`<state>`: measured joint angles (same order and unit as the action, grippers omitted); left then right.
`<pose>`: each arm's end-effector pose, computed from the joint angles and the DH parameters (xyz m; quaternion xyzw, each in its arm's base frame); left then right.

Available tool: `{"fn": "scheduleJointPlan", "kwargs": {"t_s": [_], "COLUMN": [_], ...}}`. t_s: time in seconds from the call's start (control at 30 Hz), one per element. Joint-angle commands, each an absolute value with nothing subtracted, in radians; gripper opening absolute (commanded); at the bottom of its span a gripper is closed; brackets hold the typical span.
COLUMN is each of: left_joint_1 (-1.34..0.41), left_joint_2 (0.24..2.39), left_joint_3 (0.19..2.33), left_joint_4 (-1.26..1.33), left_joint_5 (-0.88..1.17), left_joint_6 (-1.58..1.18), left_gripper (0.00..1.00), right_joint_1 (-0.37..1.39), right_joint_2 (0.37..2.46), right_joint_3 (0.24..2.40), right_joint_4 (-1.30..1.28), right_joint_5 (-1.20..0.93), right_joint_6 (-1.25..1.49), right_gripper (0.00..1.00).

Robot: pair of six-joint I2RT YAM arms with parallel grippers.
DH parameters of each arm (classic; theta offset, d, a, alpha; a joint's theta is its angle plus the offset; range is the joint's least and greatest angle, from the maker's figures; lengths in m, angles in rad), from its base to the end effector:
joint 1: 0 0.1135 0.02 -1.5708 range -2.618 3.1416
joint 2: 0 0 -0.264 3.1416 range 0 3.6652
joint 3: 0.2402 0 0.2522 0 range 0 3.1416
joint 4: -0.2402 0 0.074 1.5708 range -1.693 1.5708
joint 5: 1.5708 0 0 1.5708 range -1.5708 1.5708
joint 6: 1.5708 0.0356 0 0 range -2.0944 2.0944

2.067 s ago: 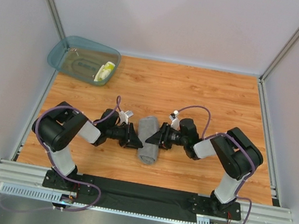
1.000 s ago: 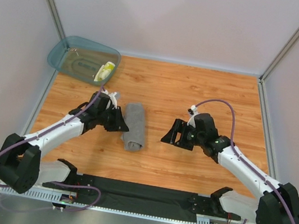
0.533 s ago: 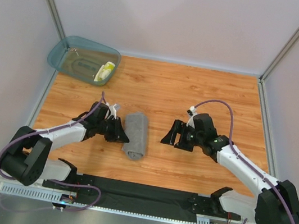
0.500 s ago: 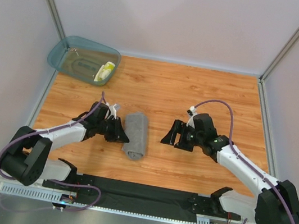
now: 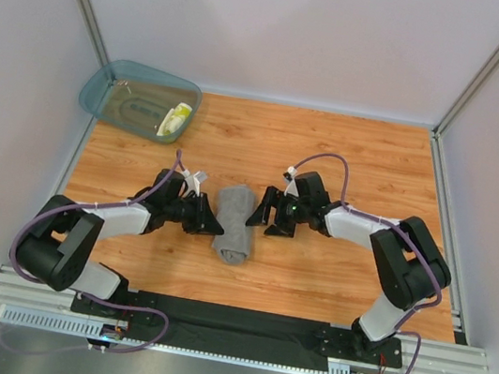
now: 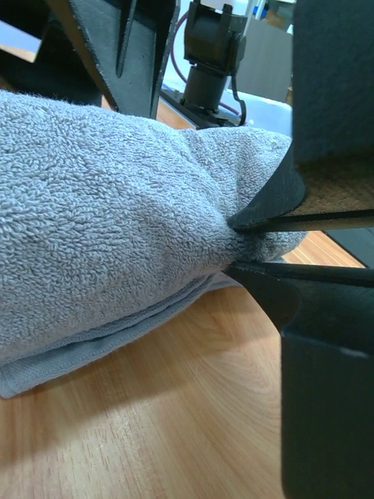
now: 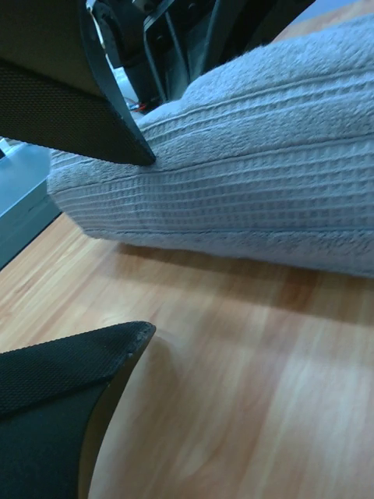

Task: Roll the towels
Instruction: Place the rolled towel into the container

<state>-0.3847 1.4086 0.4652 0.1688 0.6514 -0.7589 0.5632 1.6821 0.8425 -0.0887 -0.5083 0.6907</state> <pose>0.2170 -0.1111 0.1394 -0.0406 0.8812 -0.4468 0.1492 0.2618 0.1858 0.1494 -0.0207 0.9216 0.3725 0.1075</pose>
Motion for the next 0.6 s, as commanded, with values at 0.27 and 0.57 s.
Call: {"fn": "scheduleJointPlan", "kwargs": {"t_s": [0.27, 0.57], "left_joint_1": [-0.382, -0.383], "left_joint_2": [1.473, 1.588], "left_joint_3": [0.456, 0.371], "left_joint_4": [0.205, 0.441], "left_joint_5": [0.679, 0.723], "left_joint_6": [-0.718, -0.813], "left_gripper": [0.46, 0.6], "right_joint_1": [0.598, 0.629], "right_joint_2": [1.853, 1.971], "right_joint_3": [0.853, 0.775], "right_joint_4": [0.281, 0.491], "right_joint_5": [-0.64, -0.678], "right_joint_6": [0.842, 0.974], "right_gripper": [0.68, 0.42]}}
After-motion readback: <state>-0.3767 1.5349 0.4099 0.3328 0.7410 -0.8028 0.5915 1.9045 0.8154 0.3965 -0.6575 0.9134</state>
